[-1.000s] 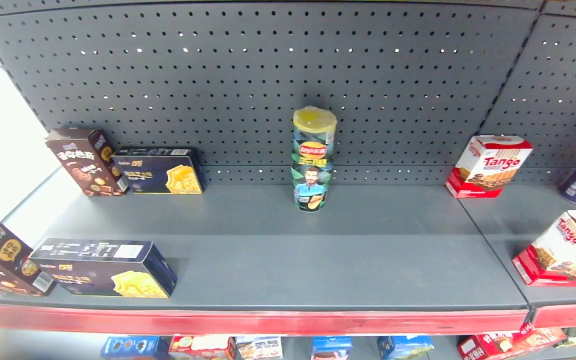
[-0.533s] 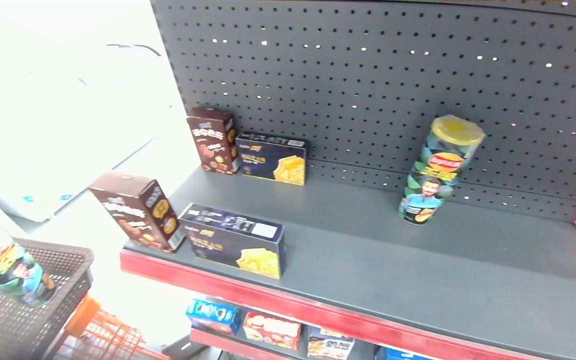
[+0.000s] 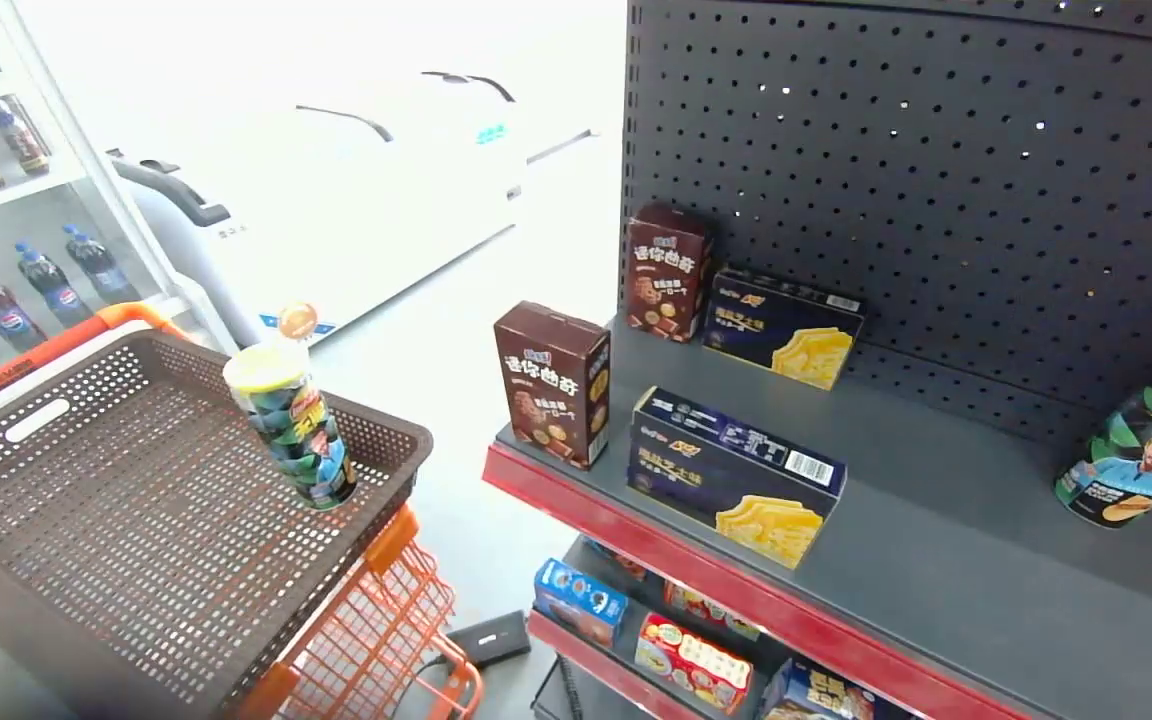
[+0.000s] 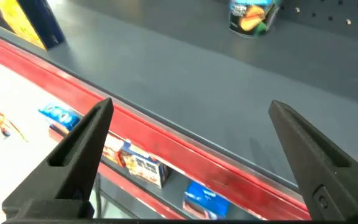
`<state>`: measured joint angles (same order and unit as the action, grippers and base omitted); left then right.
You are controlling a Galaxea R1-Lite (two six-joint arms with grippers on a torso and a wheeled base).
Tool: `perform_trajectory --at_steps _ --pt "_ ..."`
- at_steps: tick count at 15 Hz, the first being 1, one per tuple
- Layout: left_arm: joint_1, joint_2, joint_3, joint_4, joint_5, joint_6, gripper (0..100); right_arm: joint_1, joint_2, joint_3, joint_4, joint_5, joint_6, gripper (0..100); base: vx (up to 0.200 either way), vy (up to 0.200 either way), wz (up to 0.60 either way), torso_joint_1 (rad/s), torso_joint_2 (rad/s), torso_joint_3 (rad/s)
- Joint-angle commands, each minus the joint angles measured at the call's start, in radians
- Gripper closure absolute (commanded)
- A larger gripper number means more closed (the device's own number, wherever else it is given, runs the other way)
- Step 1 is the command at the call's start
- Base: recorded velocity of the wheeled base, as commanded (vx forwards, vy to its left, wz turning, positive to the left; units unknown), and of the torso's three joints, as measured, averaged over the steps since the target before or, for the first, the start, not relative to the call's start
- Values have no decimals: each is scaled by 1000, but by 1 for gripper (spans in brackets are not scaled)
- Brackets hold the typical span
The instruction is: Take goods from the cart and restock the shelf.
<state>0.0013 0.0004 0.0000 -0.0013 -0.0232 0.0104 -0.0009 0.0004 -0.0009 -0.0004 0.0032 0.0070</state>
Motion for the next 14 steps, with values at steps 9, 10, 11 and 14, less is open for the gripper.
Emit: perform_trajectory --at_steps 9,10,11,14 --pt "0 0 0 1 -9 5 0 1 0 1 0 0 1 0 0 0 0 0 0 0" --pt "2 0 0 1 8 6 0 1 0 1 0 0 1 0 0 0 0 0 0 0" --pt "6 3 -48 3 74 42 0 1 0 1 0 0 1 0 0 0 0 0 0 0" --pt "-29 291 -232 72 109 56 0 1 0 1 0 0 1 0 0 0 0 0 0 0"
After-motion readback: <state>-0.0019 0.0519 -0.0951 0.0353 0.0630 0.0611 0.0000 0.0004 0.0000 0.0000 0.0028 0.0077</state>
